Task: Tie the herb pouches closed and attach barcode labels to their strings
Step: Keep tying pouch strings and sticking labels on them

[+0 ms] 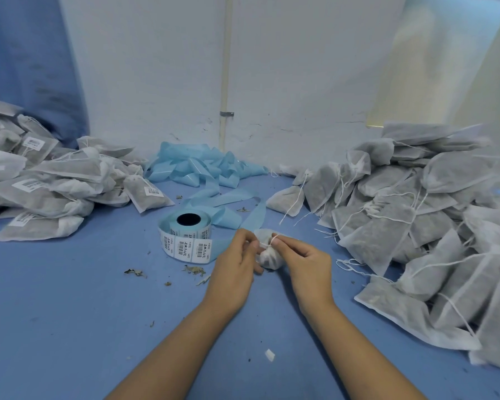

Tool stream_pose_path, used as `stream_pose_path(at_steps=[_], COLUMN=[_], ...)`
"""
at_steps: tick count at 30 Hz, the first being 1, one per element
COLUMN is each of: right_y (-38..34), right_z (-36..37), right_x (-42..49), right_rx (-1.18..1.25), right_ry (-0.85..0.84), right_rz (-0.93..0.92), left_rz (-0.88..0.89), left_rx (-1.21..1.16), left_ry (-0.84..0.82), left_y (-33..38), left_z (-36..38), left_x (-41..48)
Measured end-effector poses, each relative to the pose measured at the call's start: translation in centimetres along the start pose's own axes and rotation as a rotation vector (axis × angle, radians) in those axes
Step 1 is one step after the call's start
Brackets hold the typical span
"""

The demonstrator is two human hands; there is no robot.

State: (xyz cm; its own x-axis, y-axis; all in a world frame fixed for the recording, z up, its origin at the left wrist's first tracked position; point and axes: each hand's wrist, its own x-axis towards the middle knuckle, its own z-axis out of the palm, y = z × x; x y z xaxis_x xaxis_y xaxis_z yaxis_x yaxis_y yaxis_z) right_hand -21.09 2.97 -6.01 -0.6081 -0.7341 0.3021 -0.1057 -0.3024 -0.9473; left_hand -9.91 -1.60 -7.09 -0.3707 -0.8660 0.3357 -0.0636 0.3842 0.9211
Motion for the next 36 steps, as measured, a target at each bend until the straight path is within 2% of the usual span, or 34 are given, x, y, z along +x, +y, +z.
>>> stream_pose_path(at_steps=[3,5,9,12,15,19,27,33,36], right_y=[-0.1,-0.1,0.0,0.0,0.2,0.2,-0.2,-0.7,-0.8], right_z=[0.1,0.2,0.4,0.7,1.4,1.5,1.3,0.9,0.6], right_x=[-0.3,-0.5,-0.8,-1.0,-1.3,-1.2,-1.0,-0.8,-0.6], right_rx=[-0.09,-0.195,-0.443,-0.475,-0.383,-0.233,0.171,0.286,0.383], right_ry=[-0.114,-0.161,-0.121,-0.076,-0.054,-0.038,-0.182,-0.206,-0.165], right_rz=[-0.026,-0.06,-0.2,-0.191,-0.082,0.004,0.286,0.32,0.352], left_rz=[-0.03,-0.013,0.133,0.097,-0.012,-0.034,0.062,0.03,-0.013], left_rx=[-0.076,-0.043,0.175,0.026,-0.175,-0.335,-0.14,-0.093,-0.058], left_ry=[0.065,0.089,0.136,0.09,0.043,0.028,0.043,0.054,0.058], left_y=[0.1,0.1,0.2,0.5,0.5,0.4,0.4,0.4,0.2], left_z=[-0.3,-0.4,-0.2,-0.1,-0.2,-0.2,-0.5,-0.5,-0.4], left_x=[0.1,0.0,-0.4,-0.6,-0.2,0.3,0.2,0.3,0.3])
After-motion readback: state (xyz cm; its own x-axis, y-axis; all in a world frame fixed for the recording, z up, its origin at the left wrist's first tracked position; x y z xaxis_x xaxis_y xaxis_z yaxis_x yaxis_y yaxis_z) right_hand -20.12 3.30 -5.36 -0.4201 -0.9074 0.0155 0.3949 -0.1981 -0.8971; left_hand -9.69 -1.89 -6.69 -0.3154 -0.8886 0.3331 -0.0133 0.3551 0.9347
